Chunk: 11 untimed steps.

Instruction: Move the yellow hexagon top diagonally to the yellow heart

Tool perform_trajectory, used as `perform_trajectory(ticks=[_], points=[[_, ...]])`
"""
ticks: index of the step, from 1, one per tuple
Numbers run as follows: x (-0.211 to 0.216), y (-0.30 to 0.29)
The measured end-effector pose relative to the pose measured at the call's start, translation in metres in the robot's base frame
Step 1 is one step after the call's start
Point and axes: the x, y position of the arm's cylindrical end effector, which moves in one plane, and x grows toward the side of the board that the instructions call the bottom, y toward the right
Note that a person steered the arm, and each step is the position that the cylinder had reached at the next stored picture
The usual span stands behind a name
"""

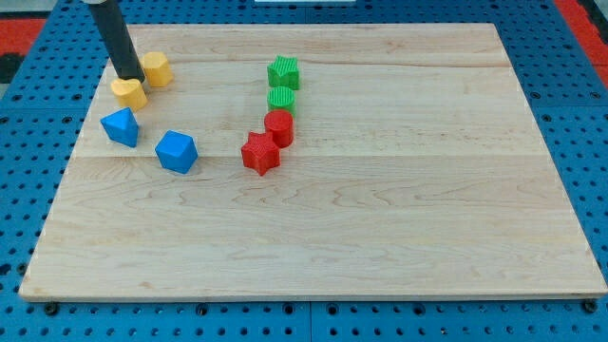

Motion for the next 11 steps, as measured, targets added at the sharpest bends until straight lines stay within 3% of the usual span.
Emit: perform_trajectory(ticks=[1, 3, 4, 5, 8, 10, 11], points=[[0.015, 0.000], [-0.034, -0.047], [-0.075, -0.006], [-0.077, 0.045], [-0.046, 0.046], [-0.114, 0.119], [-0.118, 0.133]])
